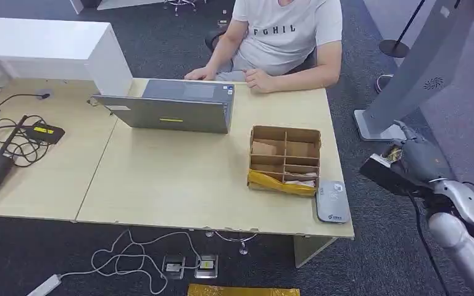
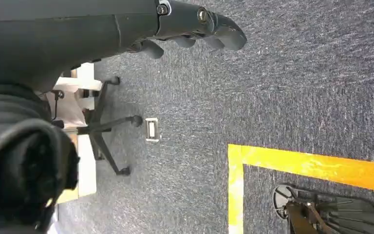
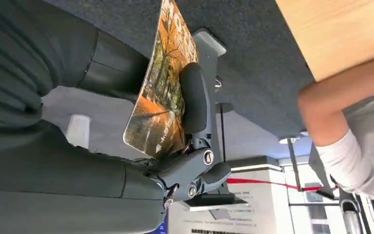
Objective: Pass the card to the sensor for recognition and then transmit it.
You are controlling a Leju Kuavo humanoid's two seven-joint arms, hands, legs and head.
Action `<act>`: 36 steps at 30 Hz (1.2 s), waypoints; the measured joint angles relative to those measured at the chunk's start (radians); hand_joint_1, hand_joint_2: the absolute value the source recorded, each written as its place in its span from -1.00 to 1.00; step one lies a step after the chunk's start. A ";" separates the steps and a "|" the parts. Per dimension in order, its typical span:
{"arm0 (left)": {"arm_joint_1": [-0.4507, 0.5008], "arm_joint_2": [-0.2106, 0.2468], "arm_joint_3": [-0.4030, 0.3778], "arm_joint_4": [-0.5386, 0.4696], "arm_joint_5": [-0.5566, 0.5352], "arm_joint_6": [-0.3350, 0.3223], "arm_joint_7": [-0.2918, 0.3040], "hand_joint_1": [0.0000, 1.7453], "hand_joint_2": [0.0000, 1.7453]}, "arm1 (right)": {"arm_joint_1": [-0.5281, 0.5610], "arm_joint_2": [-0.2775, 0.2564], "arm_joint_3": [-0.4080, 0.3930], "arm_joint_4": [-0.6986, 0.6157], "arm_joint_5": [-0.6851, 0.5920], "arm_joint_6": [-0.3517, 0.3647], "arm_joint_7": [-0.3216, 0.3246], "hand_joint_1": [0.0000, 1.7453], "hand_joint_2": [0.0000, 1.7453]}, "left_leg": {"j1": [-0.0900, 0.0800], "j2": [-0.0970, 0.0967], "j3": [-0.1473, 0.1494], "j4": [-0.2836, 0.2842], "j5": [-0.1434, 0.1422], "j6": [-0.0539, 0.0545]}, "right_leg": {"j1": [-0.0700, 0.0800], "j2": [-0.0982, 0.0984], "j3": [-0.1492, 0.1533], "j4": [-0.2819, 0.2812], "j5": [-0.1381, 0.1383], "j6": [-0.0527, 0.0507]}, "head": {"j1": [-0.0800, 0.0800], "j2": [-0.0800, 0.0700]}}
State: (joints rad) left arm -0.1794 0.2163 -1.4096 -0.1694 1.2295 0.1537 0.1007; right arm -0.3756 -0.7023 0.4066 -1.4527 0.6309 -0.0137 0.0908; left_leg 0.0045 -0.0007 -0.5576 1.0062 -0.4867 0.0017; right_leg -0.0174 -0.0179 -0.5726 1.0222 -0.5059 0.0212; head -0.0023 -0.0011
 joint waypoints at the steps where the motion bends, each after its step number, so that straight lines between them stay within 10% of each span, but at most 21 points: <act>1: 0.000 0.000 0.000 0.000 0.000 0.000 0.000 -1.00 -1.00 | 0.003 0.002 0.005 0.000 0.014 -0.003 -0.002 1.00 1.00 | 0.000 0.000 0.000 0.000 0.000 0.000 | 0.000 0.000 0.000 0.000 0.000 0.000 | 0.000 0.000; 36: 0.000 -0.009 -0.019 0.000 0.001 0.015 0.003 -1.00 -1.00 | 0.063 0.085 0.151 0.051 -0.126 -0.065 -0.010 1.00 1.00 | 0.000 0.000 0.000 0.000 0.000 0.000 | 0.000 0.000 0.000 0.000 0.000 0.000 | 0.000 0.000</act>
State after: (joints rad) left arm -0.1798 0.2071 -1.4286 -0.1694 1.2302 0.1682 0.1034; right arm -0.3130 -0.6176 0.5573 -1.4019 0.5051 -0.0786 0.0813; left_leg 0.0045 -0.0005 -0.5577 1.0061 -0.4868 0.0016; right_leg -0.0174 -0.0176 -0.5730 1.0222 -0.5061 0.0209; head -0.0023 -0.0011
